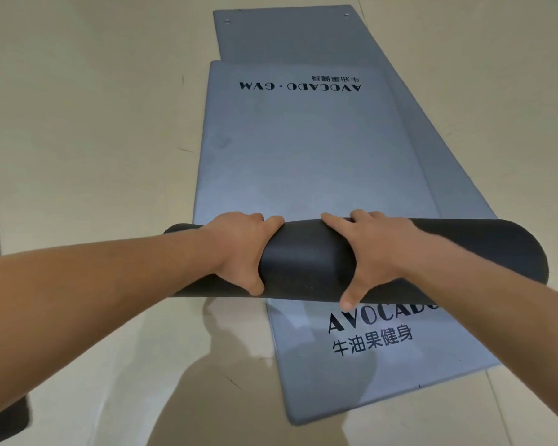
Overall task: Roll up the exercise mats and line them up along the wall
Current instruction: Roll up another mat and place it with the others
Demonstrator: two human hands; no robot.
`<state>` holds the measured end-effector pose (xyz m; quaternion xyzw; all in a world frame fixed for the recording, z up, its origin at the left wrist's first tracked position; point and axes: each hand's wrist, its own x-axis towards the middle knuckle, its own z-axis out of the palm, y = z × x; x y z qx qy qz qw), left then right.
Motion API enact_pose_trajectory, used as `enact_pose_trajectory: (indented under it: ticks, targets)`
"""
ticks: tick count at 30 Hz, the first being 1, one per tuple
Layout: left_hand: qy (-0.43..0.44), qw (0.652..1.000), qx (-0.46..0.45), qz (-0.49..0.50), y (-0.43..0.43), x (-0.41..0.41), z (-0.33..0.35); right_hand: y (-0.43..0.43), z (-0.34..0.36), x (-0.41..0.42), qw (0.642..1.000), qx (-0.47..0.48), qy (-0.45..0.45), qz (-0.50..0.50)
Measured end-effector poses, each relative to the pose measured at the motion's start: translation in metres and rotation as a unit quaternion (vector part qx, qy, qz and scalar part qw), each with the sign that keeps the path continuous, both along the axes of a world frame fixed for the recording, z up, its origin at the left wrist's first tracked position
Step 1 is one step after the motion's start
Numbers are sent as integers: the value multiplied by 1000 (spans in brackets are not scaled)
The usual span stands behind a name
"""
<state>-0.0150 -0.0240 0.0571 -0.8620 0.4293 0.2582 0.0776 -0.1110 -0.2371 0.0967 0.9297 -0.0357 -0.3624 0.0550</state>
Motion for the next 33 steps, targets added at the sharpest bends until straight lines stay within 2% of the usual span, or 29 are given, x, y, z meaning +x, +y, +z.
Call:
enact_pose_trajectory:
  ticks: [3, 6, 9, 12, 15, 18, 20, 22, 24, 26, 28, 30, 33]
  targets:
    - [1, 1000, 10, -3, -3, -6, 3, 8, -17, -15, 995, -54, -59, 60]
    - [26, 1000, -4, 7, -6, -12, 10, -3, -9, -13, 995, -15, -69, 75]
    - [132, 990, -1, 43, -6, -11, 18, -9, 9, -5, 998, 27, 4, 64]
    - [248, 964, 7, 93, 6, -17, 14, -5, 11, 3, 992, 92, 86, 15]
    - [274, 955, -7, 114, 21, -25, 5, -1, -1, 7, 985, 132, 114, -2]
    - [207, 974, -1, 96, 32, -27, 1, -2, -2, 16, 989, 127, 72, -17]
    - [82, 996, 11, 42, 35, -33, 3, -6, 1, 24, 995, 103, -8, -17]
    - [-31, 999, -12, -18, 33, -46, 6, -10, 2, 30, 991, 73, -112, -26]
    - [-63, 997, 3, -40, 27, -63, 5, -11, 0, 35, 977, 54, -196, -65]
    - [-56, 998, 42, 0, 19, -70, -3, -4, -5, 36, 967, 23, -238, -92]
    - [-68, 996, 51, 32, 12, -68, -13, 7, -9, 35, 964, -15, -255, -72]
    - [-92, 994, 51, 42, 9, -61, -22, 17, -8, 32, 972, -5, -235, -27]
    - [-106, 993, 37, 33, 7, -46, -26, 19, 5, 27, 994, 36, -104, 2]
